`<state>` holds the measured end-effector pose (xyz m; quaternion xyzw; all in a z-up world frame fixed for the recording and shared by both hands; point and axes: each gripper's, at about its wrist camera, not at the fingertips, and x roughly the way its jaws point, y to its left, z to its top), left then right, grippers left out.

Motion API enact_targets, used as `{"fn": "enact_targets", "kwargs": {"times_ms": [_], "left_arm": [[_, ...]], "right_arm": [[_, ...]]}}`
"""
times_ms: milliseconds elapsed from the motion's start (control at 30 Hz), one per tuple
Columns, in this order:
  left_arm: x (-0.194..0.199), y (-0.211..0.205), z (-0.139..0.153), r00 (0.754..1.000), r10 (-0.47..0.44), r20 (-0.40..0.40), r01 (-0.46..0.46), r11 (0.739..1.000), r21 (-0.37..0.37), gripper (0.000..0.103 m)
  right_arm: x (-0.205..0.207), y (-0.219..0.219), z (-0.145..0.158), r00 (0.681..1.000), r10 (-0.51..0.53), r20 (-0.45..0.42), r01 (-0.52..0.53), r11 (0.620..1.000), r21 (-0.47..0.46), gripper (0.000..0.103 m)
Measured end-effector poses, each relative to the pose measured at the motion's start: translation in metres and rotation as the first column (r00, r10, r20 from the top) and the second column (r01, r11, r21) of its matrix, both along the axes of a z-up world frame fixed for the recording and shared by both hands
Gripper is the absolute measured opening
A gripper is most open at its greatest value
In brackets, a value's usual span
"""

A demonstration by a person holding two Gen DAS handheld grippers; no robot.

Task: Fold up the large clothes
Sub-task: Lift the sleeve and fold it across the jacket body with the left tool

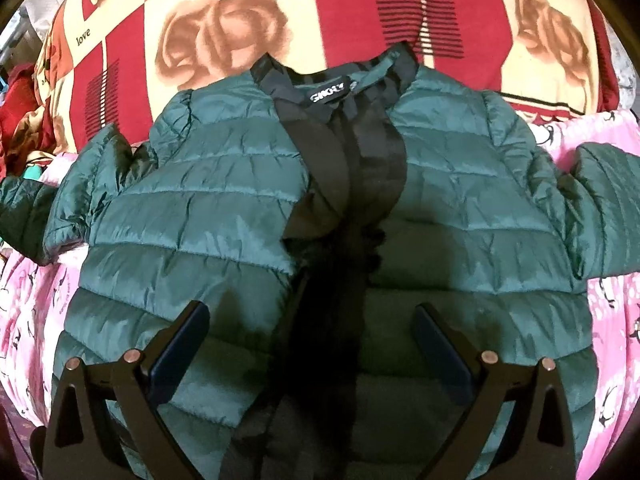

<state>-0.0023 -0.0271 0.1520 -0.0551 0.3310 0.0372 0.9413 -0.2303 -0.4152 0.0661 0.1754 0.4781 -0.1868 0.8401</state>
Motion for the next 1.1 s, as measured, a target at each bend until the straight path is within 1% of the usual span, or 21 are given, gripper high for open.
{"fn": "enact_targets", "kwargs": {"times_ms": [100,233,333,500,667,867,933,1100], "left_arm": [[-0.018,-0.02,0.008,0.998,-0.067,0.009,0.067,0.998,-0.003,0.0],[-0.038,-0.046,0.02,0.989,-0.147,0.02,0.148,0.989,-0.015,0.0],[-0.056,-0.069,0.029,0.976,-0.215,0.033,0.216,0.976,-0.008,0.0],[-0.082,-0.103,0.039,0.952,-0.304,0.039,0.304,0.953,0.004,0.0],[-0.103,-0.139,0.037,0.924,-0.383,0.017,0.383,0.924,0.024,0.0],[-0.121,-0.18,0.032,0.892,-0.452,-0.014,0.452,0.891,0.035,0.0],[-0.127,-0.191,0.029,0.885,-0.464,-0.026,0.465,0.885,0.03,0.0],[-0.143,-0.224,0.023,0.855,-0.516,-0.055,0.517,0.855,0.027,0.0]], "right_arm": [[-0.007,-0.003,0.003,1.0,-0.014,0.007,0.014,1.0,0.0,0.103],[-0.013,-0.006,0.005,1.0,-0.019,0.006,0.019,1.0,-0.009,0.103],[-0.018,-0.008,0.007,1.0,-0.026,0.008,0.027,1.0,-0.013,0.103],[-0.027,-0.015,0.012,0.999,-0.042,0.021,0.043,0.999,-0.016,0.103],[-0.036,-0.02,0.014,0.998,-0.052,0.031,0.052,0.999,-0.012,0.103],[-0.044,-0.027,0.015,0.998,-0.057,0.033,0.058,0.998,-0.013,0.103],[-0.048,-0.032,0.015,0.998,-0.059,0.03,0.06,0.998,-0.012,0.103],[-0.058,-0.053,0.02,0.995,-0.094,0.03,0.095,0.995,-0.04,0.103]]}}
